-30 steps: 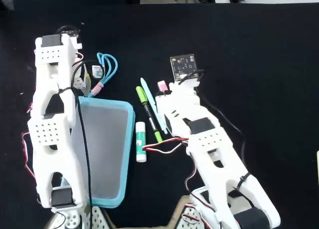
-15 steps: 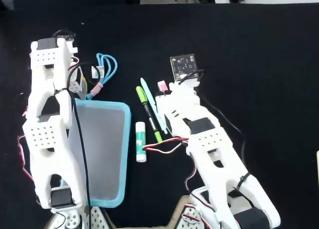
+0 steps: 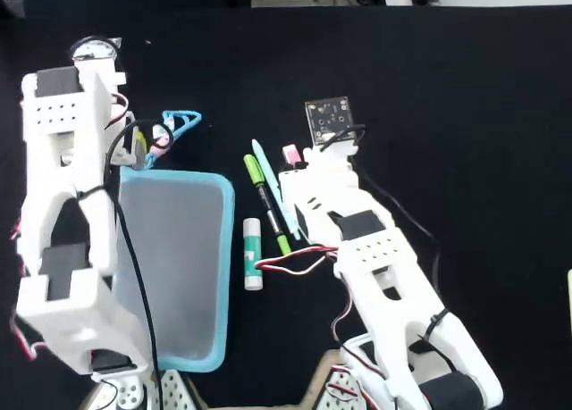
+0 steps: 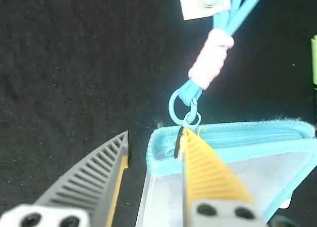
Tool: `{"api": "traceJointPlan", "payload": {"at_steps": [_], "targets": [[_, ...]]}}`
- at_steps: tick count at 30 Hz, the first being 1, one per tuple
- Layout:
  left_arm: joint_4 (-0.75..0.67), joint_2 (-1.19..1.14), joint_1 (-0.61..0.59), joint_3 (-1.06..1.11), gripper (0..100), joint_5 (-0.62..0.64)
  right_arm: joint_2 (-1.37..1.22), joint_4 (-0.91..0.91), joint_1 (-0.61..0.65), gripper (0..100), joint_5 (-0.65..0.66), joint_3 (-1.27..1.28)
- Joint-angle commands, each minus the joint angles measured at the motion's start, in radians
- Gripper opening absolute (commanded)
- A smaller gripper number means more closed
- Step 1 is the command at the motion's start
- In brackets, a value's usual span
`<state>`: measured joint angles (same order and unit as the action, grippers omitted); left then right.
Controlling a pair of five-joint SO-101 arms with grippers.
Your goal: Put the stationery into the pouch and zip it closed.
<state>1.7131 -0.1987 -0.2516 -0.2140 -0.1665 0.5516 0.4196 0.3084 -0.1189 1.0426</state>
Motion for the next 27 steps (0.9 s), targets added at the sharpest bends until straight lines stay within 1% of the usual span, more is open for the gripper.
{"api": "traceJointPlan", "payload": {"at_steps": [1,8,13,18,23,25,27], "targets": [[0.051,0.092,-0.015,0.26,17,-0.044,0.005,-0.015,-0.015,5.7,-0.003,-0.013],[0.051,0.264,-0.015,0.352,17,-0.046,0.005,-0.015,-0.015,5.7,-0.003,-0.013],[0.051,0.404,-0.015,0.44,17,-0.092,0.005,-0.015,-0.015,5.7,-0.003,-0.013],[0.051,0.546,-0.015,0.576,17,-0.094,0.005,-0.015,-0.015,5.7,-0.003,-0.013],[0.051,0.683,-0.015,0.625,17,-0.094,0.005,-0.015,-0.015,5.7,-0.003,-0.013],[0.051,0.74,-0.015,0.633,14,-0.094,0.005,-0.015,-0.015,5.7,-0.003,-0.013],[0.051,0.792,-0.015,0.634,4,-0.094,0.005,-0.015,-0.015,5.7,-0.003,-0.013]]}}
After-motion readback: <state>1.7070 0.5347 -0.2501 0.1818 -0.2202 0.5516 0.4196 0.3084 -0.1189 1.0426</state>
